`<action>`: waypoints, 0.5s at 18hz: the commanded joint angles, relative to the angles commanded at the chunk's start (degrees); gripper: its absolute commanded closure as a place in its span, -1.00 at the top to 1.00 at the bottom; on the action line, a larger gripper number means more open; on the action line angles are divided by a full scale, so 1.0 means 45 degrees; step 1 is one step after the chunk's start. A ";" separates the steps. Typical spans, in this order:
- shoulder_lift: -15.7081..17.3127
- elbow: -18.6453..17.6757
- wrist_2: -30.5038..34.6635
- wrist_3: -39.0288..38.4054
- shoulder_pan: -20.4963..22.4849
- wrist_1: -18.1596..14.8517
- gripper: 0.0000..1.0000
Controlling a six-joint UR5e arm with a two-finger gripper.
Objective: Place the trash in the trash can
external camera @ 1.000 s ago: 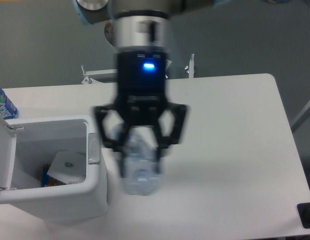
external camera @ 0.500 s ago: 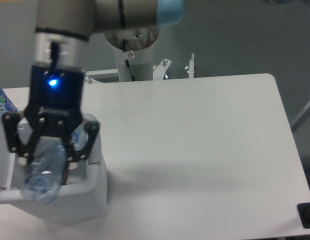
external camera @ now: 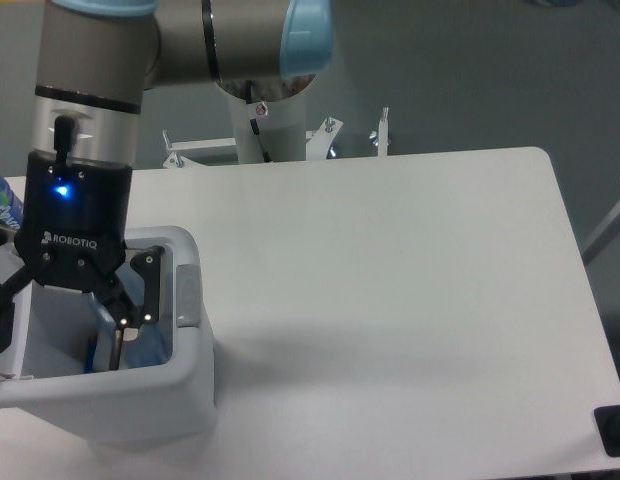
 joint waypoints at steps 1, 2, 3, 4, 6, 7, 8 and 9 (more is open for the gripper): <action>0.0137 -0.0059 0.0019 -0.0019 0.0313 -0.0019 1.00; 0.0177 -0.0098 0.0058 0.0000 0.0587 -0.0020 1.00; 0.0177 -0.0118 0.0097 0.0000 0.1015 -0.0039 1.00; 0.0177 -0.0156 0.0156 0.0019 0.1484 -0.0058 1.00; 0.0177 -0.0506 0.0642 0.0174 0.2285 -0.0059 1.00; 0.0177 -0.0798 0.0915 0.0601 0.2676 -0.0059 1.00; 0.0177 -0.1111 0.1208 0.1282 0.3028 -0.0059 1.00; 0.0196 -0.1385 0.1482 0.2024 0.3418 -0.0059 1.00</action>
